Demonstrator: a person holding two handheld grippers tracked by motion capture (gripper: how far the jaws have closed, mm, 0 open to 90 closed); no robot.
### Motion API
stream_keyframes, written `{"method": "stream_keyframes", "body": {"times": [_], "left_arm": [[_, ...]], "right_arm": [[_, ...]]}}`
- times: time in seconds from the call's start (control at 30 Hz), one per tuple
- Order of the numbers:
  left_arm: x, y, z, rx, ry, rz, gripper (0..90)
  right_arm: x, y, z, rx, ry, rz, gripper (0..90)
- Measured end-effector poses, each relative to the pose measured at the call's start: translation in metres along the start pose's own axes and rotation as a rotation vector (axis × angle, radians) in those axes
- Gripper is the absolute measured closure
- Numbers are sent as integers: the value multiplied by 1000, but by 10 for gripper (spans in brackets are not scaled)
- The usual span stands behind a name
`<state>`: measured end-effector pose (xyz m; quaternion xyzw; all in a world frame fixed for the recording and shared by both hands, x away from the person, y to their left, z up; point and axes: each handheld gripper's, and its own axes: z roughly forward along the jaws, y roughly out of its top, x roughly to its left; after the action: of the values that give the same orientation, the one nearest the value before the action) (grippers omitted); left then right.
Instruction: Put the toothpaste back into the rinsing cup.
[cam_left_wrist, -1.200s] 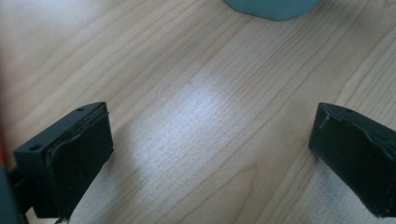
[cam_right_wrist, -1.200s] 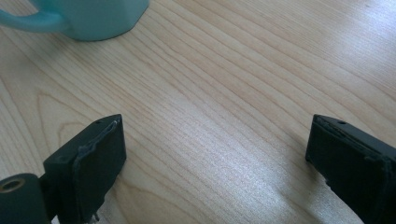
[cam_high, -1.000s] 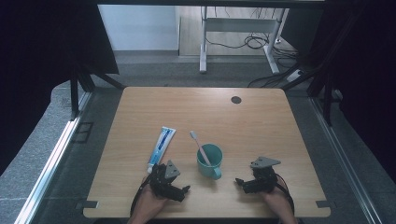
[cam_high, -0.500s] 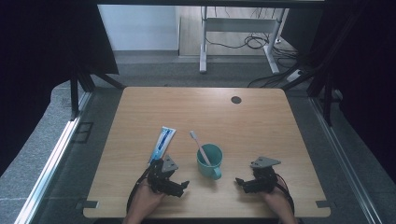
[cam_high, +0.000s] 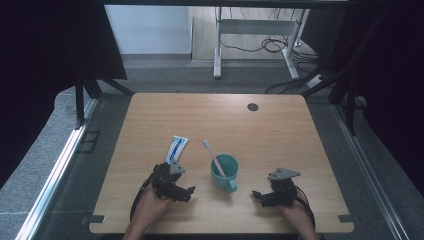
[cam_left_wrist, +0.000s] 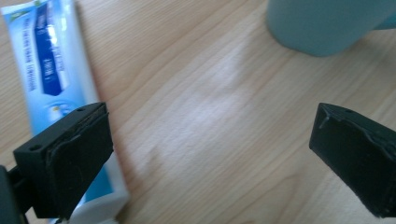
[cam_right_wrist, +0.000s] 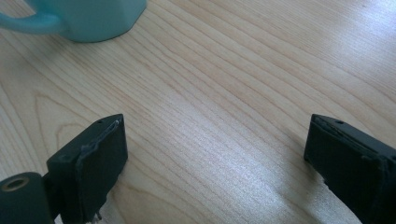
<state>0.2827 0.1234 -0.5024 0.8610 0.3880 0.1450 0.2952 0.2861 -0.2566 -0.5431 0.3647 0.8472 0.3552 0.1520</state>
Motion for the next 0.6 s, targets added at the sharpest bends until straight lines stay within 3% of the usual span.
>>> {"method": "stream_keyframes", "body": {"times": [0.3,0.6], "left_arm": [[19,4,-3,49,63,-4,0],[43,9,-1,125,70,-40,0]], "right_arm": [[0,0,0,0,0,0,59],[0,0,0,0,0,0,59]]}}
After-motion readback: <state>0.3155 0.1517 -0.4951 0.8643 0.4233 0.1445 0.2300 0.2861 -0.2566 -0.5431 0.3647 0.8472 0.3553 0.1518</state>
